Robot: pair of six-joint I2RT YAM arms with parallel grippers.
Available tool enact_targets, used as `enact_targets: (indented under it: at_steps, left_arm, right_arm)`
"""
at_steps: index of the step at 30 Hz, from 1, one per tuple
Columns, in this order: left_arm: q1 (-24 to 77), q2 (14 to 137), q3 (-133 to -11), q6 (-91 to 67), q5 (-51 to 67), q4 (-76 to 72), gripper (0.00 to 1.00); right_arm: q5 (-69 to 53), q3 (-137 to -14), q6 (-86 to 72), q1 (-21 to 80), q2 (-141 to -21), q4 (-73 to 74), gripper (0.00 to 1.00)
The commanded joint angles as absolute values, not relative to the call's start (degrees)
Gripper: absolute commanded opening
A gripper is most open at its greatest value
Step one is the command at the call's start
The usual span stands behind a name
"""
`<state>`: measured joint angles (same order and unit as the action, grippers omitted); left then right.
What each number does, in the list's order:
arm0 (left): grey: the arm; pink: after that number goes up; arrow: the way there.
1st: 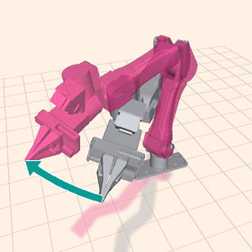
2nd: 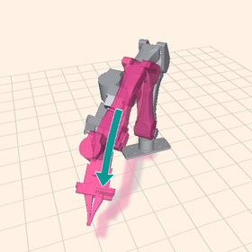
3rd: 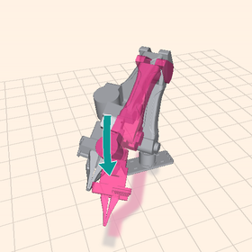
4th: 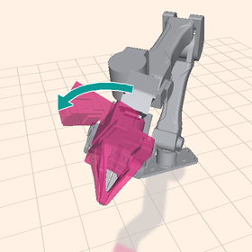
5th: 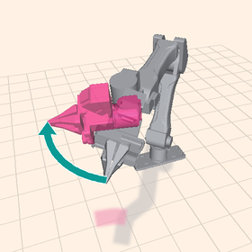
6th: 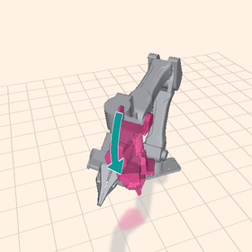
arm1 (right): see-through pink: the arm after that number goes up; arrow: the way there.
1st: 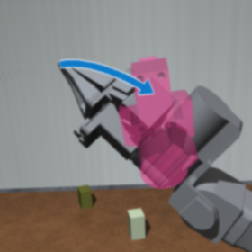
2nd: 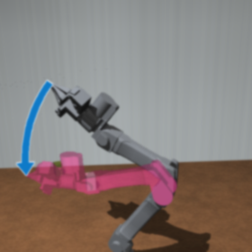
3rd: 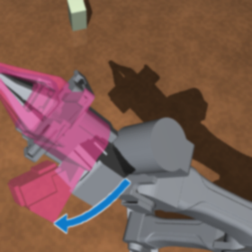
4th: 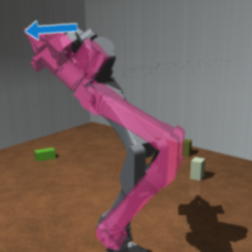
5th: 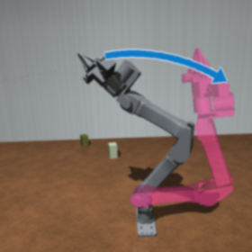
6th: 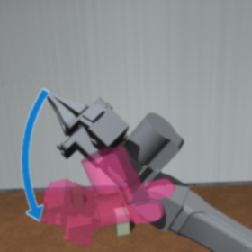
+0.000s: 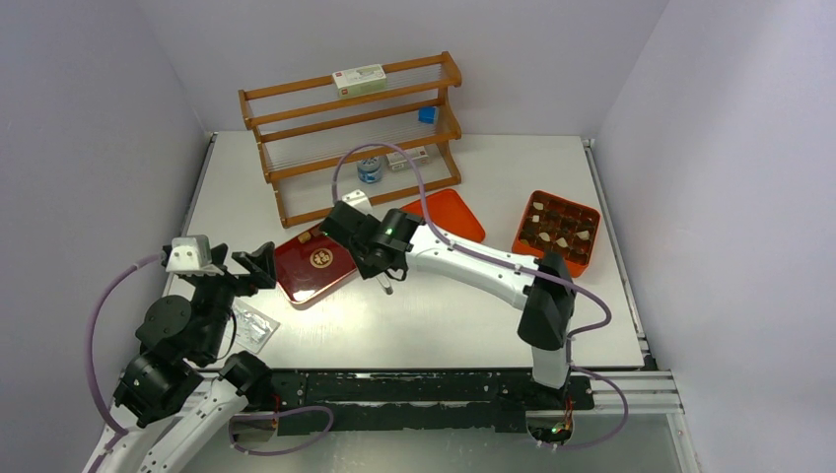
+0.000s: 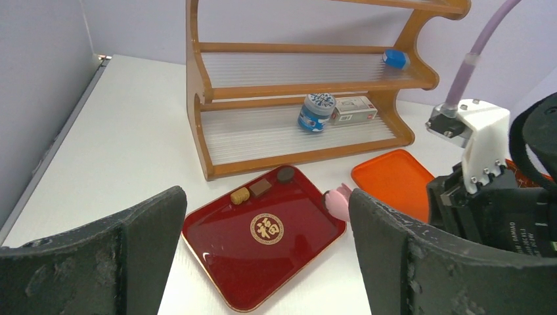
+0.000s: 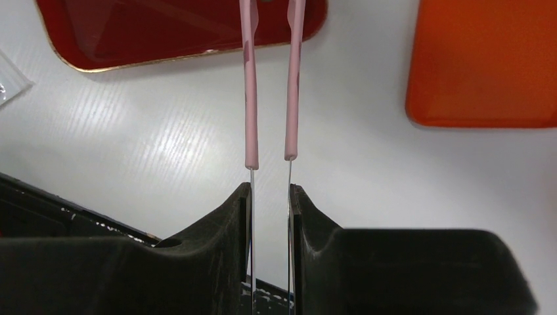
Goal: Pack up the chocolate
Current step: Pick up the fake chocolate from the plate, then place the fake chocolate in the packing bottle.
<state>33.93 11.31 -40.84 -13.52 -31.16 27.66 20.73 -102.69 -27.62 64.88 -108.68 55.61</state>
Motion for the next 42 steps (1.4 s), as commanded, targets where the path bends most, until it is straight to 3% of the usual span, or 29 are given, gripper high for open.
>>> enact_targets:
  at_steps: [1,10,21,31,42]
  left_arm:
    - [33.49,12.13,-40.69,-13.54,-29.74,25.93,0.98]
    - [33.49,11.84,-40.78,-13.49,-28.85,25.88,0.98]
    - [33.9,10.59,-40.43,-13.33,-27.34,25.33,0.98]
    - [35.28,9.17,-40.25,-13.01,-27.35,24.97,0.98]
    - [36.14,7.68,-40.19,-12.95,-28.13,25.0,0.98]
  right_arm:
    - [24.86,-101.75,-31.63,64.52,-104.67,60.12,0.23]
    - [29.29,-98.04,-38.56,61.8,-97.7,69.22,0.23]
    - [30.66,-90.78,-43.25,51.71,-85.52,78.07,0.23]
    - [27.42,-85.0,-34.98,33.04,-75.81,79.89,0.23]
    - [22.65,-77.22,-26.62,16.15,-76.17,74.97,0.23]
